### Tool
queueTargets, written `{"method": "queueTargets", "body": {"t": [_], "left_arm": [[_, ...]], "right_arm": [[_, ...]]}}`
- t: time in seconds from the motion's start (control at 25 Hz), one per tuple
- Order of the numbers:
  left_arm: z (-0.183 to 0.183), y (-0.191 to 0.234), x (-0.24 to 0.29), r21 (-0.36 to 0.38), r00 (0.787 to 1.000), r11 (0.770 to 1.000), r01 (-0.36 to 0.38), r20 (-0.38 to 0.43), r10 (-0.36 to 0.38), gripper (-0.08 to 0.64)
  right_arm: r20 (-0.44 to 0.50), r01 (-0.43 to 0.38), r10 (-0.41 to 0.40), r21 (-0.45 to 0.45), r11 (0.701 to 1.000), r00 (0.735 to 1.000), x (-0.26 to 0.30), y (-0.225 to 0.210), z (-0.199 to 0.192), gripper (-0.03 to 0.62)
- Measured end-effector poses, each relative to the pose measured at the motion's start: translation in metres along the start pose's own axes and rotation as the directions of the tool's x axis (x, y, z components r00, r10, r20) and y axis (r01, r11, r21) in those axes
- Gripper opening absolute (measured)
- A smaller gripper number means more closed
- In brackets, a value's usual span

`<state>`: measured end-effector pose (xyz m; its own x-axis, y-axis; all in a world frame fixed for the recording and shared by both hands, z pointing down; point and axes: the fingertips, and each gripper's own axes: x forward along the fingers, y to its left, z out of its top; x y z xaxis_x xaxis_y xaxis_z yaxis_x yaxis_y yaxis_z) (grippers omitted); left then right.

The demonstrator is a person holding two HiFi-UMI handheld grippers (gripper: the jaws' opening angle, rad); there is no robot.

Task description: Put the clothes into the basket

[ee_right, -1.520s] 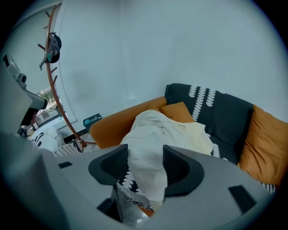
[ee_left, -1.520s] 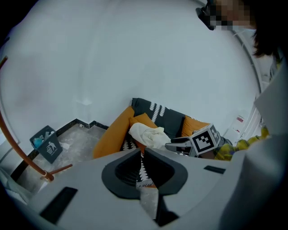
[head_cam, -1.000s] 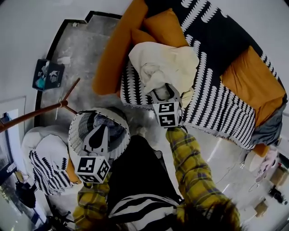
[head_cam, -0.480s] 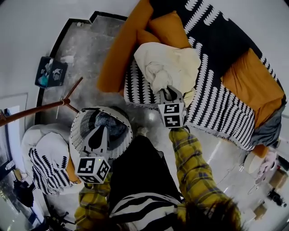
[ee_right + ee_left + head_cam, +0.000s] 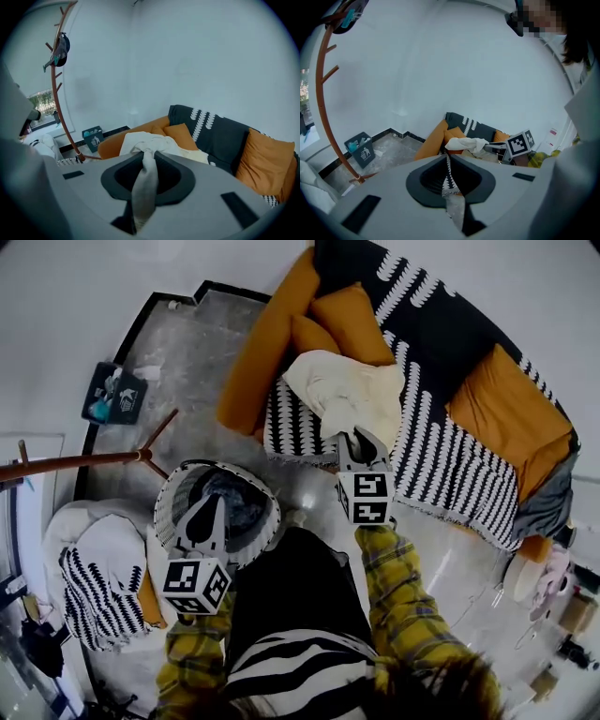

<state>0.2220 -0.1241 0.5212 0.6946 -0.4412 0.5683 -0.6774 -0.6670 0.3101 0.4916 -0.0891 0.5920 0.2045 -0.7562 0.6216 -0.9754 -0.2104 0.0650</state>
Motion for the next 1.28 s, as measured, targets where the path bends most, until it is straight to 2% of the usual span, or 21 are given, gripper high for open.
{"method": "queueTargets", "body": {"t": [0.36,0.64,1.0,1.28], "left_arm": [[0.008,0.019,-0.06,-0.016,0.996,0.999,-0.031,0.079,0.032,0.035],[0.014,0.033,-0.102,-0.031,0.989,0.998,-0.051,0.14,0.055,0.035],[0.022,0.046,-0.147,-0.037,0.974,0.996,-0.082,0.207,0.088,0.035],[0.029,0.062,-0.182,-0.059,0.957,0.99,-0.126,0.256,0.137,0.035]], "right_arm": [[0.114,0.001,0.0,-0.008,1.0,0.993,-0.063,0.034,0.054,0.077],[0.21,-0.005,0.009,-0.023,1.0,0.978,-0.103,0.059,0.098,0.077],[0.359,-0.062,0.088,-0.085,0.994,0.929,-0.158,0.108,0.162,0.075],[0.435,-0.166,0.212,-0.14,0.976,0.875,-0.195,0.16,0.199,0.075]]}}
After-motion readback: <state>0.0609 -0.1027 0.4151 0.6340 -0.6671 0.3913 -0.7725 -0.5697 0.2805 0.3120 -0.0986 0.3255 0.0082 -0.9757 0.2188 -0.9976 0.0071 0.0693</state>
